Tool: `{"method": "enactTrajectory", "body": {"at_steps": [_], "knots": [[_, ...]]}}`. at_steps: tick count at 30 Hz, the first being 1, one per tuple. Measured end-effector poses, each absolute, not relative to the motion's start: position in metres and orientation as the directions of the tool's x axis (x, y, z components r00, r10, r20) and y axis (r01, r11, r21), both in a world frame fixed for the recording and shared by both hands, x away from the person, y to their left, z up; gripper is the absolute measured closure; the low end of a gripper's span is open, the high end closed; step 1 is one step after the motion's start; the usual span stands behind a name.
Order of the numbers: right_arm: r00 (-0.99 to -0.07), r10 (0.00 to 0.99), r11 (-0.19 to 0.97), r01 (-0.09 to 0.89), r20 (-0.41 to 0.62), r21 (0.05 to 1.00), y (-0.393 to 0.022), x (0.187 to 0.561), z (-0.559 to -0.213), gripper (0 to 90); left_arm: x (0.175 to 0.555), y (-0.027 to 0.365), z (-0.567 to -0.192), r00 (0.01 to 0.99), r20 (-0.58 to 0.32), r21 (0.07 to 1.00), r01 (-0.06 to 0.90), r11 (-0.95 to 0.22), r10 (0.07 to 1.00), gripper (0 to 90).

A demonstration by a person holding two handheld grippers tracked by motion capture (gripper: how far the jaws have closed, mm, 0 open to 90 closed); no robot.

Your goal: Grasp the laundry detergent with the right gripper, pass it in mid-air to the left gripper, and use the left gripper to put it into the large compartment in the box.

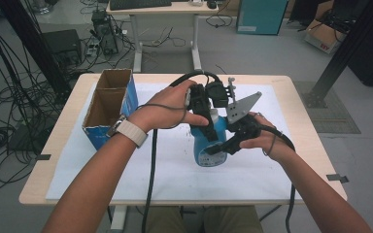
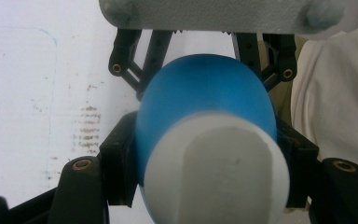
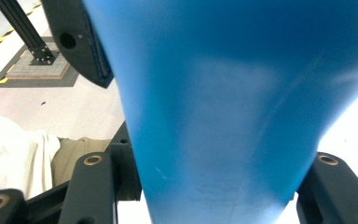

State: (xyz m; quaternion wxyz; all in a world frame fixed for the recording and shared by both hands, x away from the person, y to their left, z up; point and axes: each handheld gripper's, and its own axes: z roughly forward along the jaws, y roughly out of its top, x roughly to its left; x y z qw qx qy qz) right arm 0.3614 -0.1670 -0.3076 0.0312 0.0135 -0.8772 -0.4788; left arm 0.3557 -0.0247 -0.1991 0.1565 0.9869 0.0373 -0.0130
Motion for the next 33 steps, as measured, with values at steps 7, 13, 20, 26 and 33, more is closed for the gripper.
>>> {"method": "enactTrajectory", "body": {"at_steps": [7,13,20,26,33], "knots": [[-0.998,-0.054,0.542,0.005,0.041,0.841,-0.167,0.3613,-0.3074,43.6,0.3556,-0.0243,-0.199,0.997,-0.038,0.309,0.081,-0.947,0.073,37.6],[-0.998,-0.055,0.54,0.006,0.043,0.842,-0.1662,0.3612,-0.3074,43.6,0.3556,-0.0236,-0.1991,0.997,-0.04,0.309,0.08,-0.948,0.071,37.6],[-0.997,-0.057,0.544,0.005,0.042,0.839,-0.1658,0.3609,-0.3076,43.6,0.3553,-0.0233,-0.1996,0.997,-0.041,0.306,0.081,-0.948,0.072,37.6],[-0.997,-0.056,0.543,0.009,0.047,0.84,-0.1654,0.3608,-0.3086,43.6,0.3552,-0.0231,-0.2008,0.996,-0.039,0.307,0.084,-0.948,0.075,37.6],[-0.997,-0.059,0.543,0.008,0.048,0.839,-0.165,0.3609,-0.3097,43.5,0.3554,-0.0225,-0.2014,0.997,-0.039,0.307,0.082,-0.948,0.073,37.6]]}}
